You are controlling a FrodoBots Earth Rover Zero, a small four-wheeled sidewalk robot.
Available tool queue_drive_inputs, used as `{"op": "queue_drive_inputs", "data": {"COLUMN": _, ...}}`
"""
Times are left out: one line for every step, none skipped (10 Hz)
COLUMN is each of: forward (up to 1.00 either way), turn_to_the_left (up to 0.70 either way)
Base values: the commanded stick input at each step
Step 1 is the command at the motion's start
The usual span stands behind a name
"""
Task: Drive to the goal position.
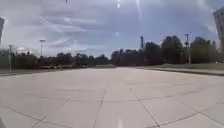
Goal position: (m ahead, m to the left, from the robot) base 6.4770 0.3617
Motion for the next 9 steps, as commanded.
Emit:
{"op": "queue_drive_inputs", "data": {"forward": 0.5, "turn_to_the_left": 0.0}}
{"op": "queue_drive_inputs", "data": {"forward": 0.5, "turn_to_the_left": 0.0}}
{"op": "queue_drive_inputs", "data": {"forward": 0.5, "turn_to_the_left": 0.0}}
{"op": "queue_drive_inputs", "data": {"forward": 0.5, "turn_to_the_left": 0.0}}
{"op": "queue_drive_inputs", "data": {"forward": 0.5, "turn_to_the_left": 0.0}}
{"op": "queue_drive_inputs", "data": {"forward": 0.5, "turn_to_the_left": 0.0}}
{"op": "queue_drive_inputs", "data": {"forward": 0.5, "turn_to_the_left": 0.0}}
{"op": "queue_drive_inputs", "data": {"forward": 0.5, "turn_to_the_left": 0.0}}
{"op": "queue_drive_inputs", "data": {"forward": 0.5, "turn_to_the_left": 0.0}}
